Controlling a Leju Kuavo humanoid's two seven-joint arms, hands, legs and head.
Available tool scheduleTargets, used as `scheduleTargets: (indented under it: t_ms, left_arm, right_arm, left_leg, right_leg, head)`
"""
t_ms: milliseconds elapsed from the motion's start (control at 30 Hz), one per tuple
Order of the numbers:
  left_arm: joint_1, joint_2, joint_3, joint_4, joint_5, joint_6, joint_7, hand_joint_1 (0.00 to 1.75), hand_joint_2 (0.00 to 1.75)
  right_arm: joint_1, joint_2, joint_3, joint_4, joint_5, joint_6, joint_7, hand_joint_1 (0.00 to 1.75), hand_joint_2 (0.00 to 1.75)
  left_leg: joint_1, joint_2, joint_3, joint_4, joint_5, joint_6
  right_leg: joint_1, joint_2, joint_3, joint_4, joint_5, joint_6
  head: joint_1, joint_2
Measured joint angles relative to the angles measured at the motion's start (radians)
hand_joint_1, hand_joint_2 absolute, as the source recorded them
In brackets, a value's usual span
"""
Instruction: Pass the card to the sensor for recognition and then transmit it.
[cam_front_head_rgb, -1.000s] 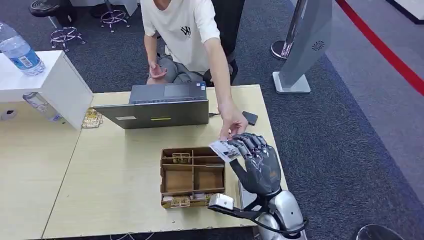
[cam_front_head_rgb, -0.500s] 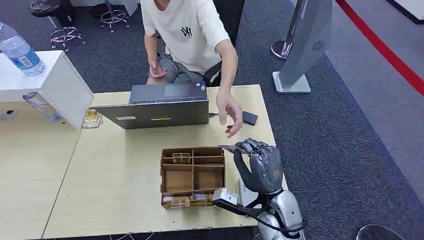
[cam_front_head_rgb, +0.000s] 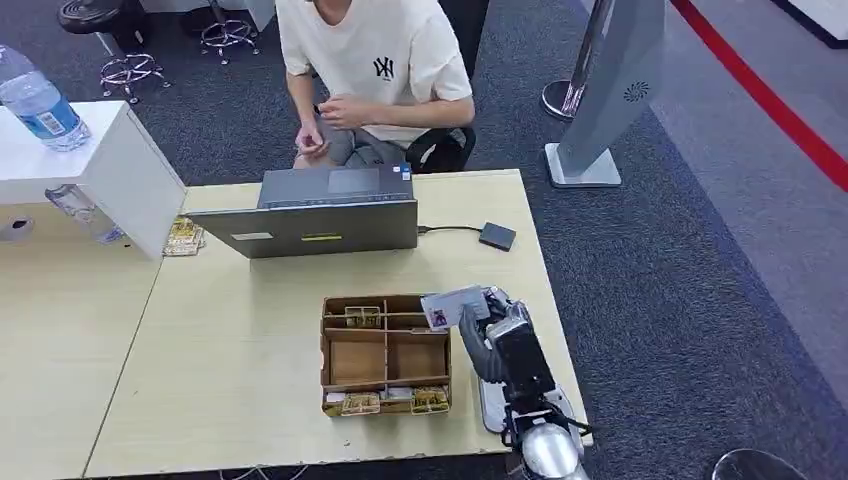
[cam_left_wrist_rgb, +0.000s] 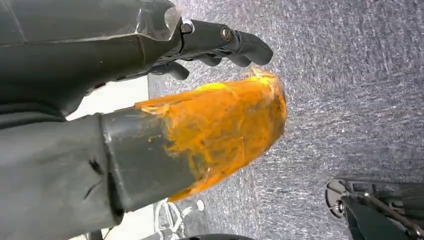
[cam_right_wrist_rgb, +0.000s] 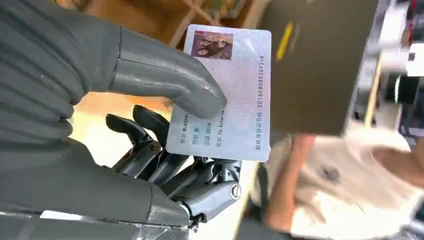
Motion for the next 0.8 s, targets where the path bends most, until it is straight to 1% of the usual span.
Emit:
scheduleTargets:
  t_ms: [100, 200, 333, 433, 567, 667, 800]
  left_arm:
    - [0.002, 0.000, 0.012, 0.000, 0.002, 0.001, -0.002, 0.00, 0.00]
    - [0.003, 0.000, 0.026, 0.000, 0.009, 0.002, -0.003, 0.00, 0.00]
    - [0.004, 0.002, 0.039, 0.000, 0.016, 0.005, -0.007, 0.00, 0.00]
    - [0.004, 0.002, 0.050, 0.000, 0.017, 0.006, -0.009, 0.00, 0.00]
    - [0.005, 0.002, 0.061, 0.000, 0.018, 0.006, -0.011, 0.00, 0.00]
    - [0.005, 0.003, 0.069, 0.000, 0.018, 0.006, -0.011, 0.00, 0.00]
    - [0.005, 0.003, 0.077, 0.000, 0.016, 0.004, -0.012, 0.00, 0.00]
  right_arm:
    - [0.016, -0.036, -0.014, 0.000, -0.082, 0.060, 0.005, 1.75, 1.75]
    - [0.029, -0.068, -0.038, 0.000, -0.137, 0.098, 0.014, 1.75, 1.75]
    - [0.041, -0.115, -0.078, 0.000, -0.161, 0.125, 0.023, 1.75, 1.75]
    - [0.046, -0.153, -0.104, 0.000, -0.136, 0.131, 0.031, 1.75, 1.75]
    - [0.047, -0.206, -0.149, 0.000, -0.093, 0.163, 0.047, 1.75, 1.75]
    - [0.044, -0.233, -0.175, 0.001, -0.049, 0.183, 0.060, 1.75, 1.75]
    - [0.033, -0.262, -0.180, 0.016, 0.032, 0.205, 0.075, 1.75, 1.75]
  left_leg:
    - [0.000, 0.000, 0.000, 0.000, 0.000, 0.000]
    - [0.000, 0.000, 0.000, 0.000, 0.000, 0.000]
    - [0.000, 0.000, 0.000, 0.000, 0.000, 0.000]
    - [0.000, 0.000, 0.000, 0.000, 0.000, 0.000]
    - [0.000, 0.000, 0.000, 0.000, 0.000, 0.000]
    - [0.000, 0.000, 0.000, 0.000, 0.000, 0.000]
    - [0.000, 0.000, 0.000, 0.000, 0.000, 0.000]
  right_leg:
    - [0.000, 0.000, 0.000, 0.000, 0.000, 0.000]
    - [0.000, 0.000, 0.000, 0.000, 0.000, 0.000]
    - [0.000, 0.000, 0.000, 0.000, 0.000, 0.000]
    - [0.000, 0.000, 0.000, 0.000, 0.000, 0.000]
    - [0.000, 0.000, 0.000, 0.000, 0.000, 0.000]
    - [0.000, 0.000, 0.000, 0.000, 0.000, 0.001]
    - [0.000, 0.000, 0.000, 0.000, 0.000, 0.001]
  head:
    - [0.000, 0.000]
    - [0.000, 0.000]
    - [0.000, 0.000]
    - [0.000, 0.000]
    - [0.000, 0.000]
    - [0.000, 0.000]
    - [0.000, 0.000]
